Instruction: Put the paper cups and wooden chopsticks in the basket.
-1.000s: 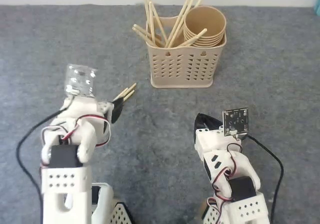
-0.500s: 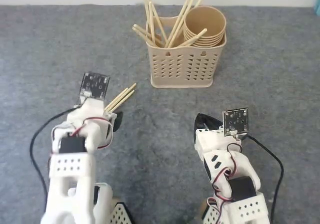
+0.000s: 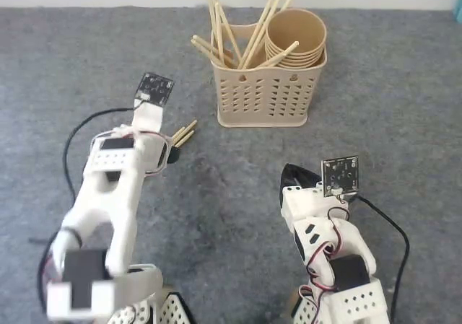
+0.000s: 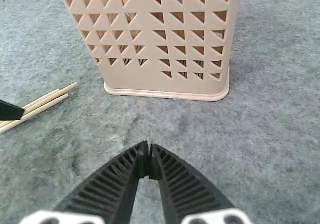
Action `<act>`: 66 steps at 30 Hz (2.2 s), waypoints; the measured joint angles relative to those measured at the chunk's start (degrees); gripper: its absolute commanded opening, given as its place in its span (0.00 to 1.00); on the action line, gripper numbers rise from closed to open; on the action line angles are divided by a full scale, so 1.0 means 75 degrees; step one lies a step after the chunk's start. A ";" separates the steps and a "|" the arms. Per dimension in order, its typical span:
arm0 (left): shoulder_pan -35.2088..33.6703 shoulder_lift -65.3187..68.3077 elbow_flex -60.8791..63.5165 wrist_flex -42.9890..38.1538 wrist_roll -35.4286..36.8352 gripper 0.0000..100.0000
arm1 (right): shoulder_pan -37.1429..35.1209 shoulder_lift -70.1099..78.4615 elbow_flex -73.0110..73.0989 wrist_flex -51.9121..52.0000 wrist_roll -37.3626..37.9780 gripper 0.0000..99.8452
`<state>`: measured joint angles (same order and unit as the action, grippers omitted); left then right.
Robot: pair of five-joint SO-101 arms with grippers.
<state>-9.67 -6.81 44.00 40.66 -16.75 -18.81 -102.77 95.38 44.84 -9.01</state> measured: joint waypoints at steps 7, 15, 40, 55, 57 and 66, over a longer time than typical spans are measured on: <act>-0.0188 0.1688 -0.1348 -0.0012 -0.0340 0.07 | 0.0000 0.0000 0.0000 0.0000 0.0000 0.01; -0.0188 0.1793 -0.1512 0.0176 -0.0363 0.04 | 0.0000 0.0000 0.0000 0.0000 0.0000 0.01; -0.0199 0.1793 -0.2977 0.2110 -0.1336 0.24 | 0.0000 0.0000 0.0000 0.0000 0.0000 0.01; -0.0211 0.3962 -0.4431 0.2051 -0.1747 0.24 | 0.0000 0.0000 0.0000 0.0000 0.0000 0.01; -0.0199 0.4044 -0.4607 0.2051 -0.1758 0.24 | 0.0000 0.0000 0.0000 0.0000 0.0000 0.01; -0.0176 0.4173 -0.4794 0.2051 -0.1723 0.16 | 0.0000 0.0000 0.0000 0.0000 0.0000 0.01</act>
<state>-10.99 24.48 8.04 56.04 -29.67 -18.81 -102.77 95.38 44.84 -9.01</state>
